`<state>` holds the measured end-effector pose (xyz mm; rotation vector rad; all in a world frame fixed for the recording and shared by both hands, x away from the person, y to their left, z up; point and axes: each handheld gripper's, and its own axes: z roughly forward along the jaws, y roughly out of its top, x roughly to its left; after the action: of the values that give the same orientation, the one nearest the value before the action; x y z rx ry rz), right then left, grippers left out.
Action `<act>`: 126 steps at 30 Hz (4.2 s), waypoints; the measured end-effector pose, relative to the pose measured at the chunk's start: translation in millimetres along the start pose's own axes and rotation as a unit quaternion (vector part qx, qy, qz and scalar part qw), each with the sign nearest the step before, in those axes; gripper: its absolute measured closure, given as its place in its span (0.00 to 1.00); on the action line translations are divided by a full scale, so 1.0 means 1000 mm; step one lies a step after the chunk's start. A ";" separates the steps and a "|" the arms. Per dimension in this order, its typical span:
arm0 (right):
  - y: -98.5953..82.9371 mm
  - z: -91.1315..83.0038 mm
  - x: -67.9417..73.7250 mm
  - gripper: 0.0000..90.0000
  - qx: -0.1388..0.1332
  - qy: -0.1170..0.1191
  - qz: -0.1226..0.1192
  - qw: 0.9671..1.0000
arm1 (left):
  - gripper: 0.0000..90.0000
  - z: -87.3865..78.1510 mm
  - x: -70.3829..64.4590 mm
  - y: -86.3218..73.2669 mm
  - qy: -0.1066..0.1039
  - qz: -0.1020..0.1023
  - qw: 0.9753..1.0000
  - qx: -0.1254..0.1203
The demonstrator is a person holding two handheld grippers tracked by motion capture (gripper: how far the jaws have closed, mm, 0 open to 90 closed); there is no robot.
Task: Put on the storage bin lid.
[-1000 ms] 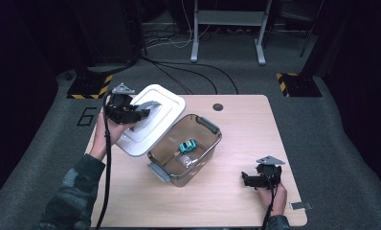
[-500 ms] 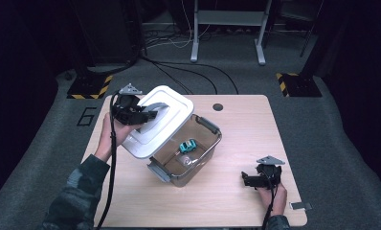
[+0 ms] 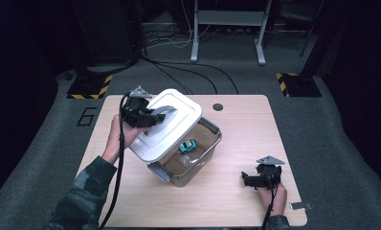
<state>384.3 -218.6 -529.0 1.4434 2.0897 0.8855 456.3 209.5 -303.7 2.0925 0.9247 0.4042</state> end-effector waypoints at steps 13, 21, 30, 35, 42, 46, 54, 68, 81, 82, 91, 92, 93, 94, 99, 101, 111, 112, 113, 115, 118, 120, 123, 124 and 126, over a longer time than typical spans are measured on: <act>0.000 0.000 0.000 0.01 0.000 0.000 0.000 1.000 | 0.74 0.013 -0.016 0.000 -0.007 0.005 1.000 0.011; 0.000 0.000 0.000 0.01 0.000 0.000 0.000 1.000 | 0.74 0.025 -0.023 -0.001 -0.016 0.006 1.000 0.025; 0.000 0.000 0.000 0.01 0.000 0.000 0.000 1.000 | 0.74 0.042 -0.033 -0.003 -0.019 0.015 0.999 0.043; 0.000 0.000 0.000 0.01 0.000 0.000 0.000 1.000 | 0.74 0.056 -0.039 -0.009 -0.020 0.018 0.998 0.060; 0.000 0.000 0.000 0.01 0.000 0.000 0.000 1.000 | 0.74 0.070 -0.042 -0.016 -0.027 0.003 0.997 0.067; 0.000 0.000 0.000 0.01 0.000 0.000 0.000 1.000 | 0.74 0.075 -0.044 -0.017 -0.027 0.000 0.997 0.068; 0.000 0.000 0.000 0.01 0.000 0.000 0.000 1.000 | 0.74 0.084 -0.050 -0.020 -0.026 -0.002 0.997 0.073; 0.000 0.000 0.000 0.01 0.000 -0.001 0.002 1.000 | 0.73 0.090 -0.056 -0.025 -0.014 0.005 0.997 0.070; 0.000 0.000 0.000 0.01 0.000 0.000 0.001 1.000 | 0.71 0.091 -0.060 -0.028 -0.005 0.024 0.997 0.073; 0.000 0.000 0.000 0.01 -0.001 0.000 0.002 1.000 | 0.71 0.091 -0.060 -0.028 -0.005 0.024 0.997 0.073; 0.000 0.000 0.000 0.01 0.000 0.000 0.000 1.000 | 0.46 0.086 -0.061 -0.024 -0.013 0.026 0.997 0.064; 0.000 0.000 0.000 0.01 0.000 0.000 0.000 1.000 | 0.43 0.085 -0.060 -0.024 -0.017 0.025 0.998 0.063; 0.000 0.000 0.000 0.01 0.000 0.000 0.000 1.000 | 0.40 0.083 -0.060 -0.023 -0.017 0.027 0.997 0.064; 0.000 0.000 0.000 0.01 0.000 0.000 0.000 1.000 | 0.37 0.082 -0.059 -0.023 -0.018 0.028 0.997 0.063; 0.000 0.000 0.000 0.01 0.000 0.000 0.003 1.000 | 0.28 0.070 -0.055 -0.022 -0.018 0.031 0.998 0.057; 0.000 0.000 0.000 0.01 -0.001 0.000 0.003 1.000 | 0.25 0.063 -0.052 -0.022 -0.015 0.031 0.998 0.055; 0.000 0.000 0.000 0.01 0.000 -0.001 0.003 1.000 | 0.17 0.037 -0.037 -0.022 0.000 0.025 0.999 0.038; 0.000 0.000 0.000 0.01 0.000 -0.001 0.003 1.000 | 0.17 0.036 -0.036 -0.022 0.001 0.024 0.999 0.035; 0.000 0.000 0.000 0.01 0.000 -0.001 0.001 1.000 | 0.17 0.033 -0.035 -0.022 0.002 0.024 0.999 0.034; 0.000 0.000 0.000 0.01 0.000 -0.001 0.003 1.000 | 0.16 0.027 -0.032 -0.023 0.005 0.023 0.999 0.031; 0.000 0.000 0.000 0.01 -0.001 0.000 0.003 1.000 | 0.16 0.020 -0.028 -0.024 0.011 0.023 0.999 0.024; 0.000 0.000 0.000 0.01 0.000 -0.001 0.003 1.000 | 0.15 0.014 -0.023 -0.025 0.016 0.023 0.999 0.022; 0.000 0.000 0.000 0.01 0.000 0.000 0.001 1.000 | 0.15 0.008 -0.018 -0.027 0.021 0.020 0.999 0.020; 0.000 0.000 0.001 0.01 -0.001 -0.001 0.003 1.000 | 0.14 0.005 -0.016 -0.028 0.023 0.019 0.999 0.019; 0.000 0.000 0.000 0.01 0.000 -0.001 0.001 1.000 | 0.14 0.001 -0.012 -0.030 0.029 0.018 0.999 0.018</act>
<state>384.2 -218.5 -529.0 1.4460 2.0878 0.8852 434.0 212.4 -327.4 2.1427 0.9348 0.4725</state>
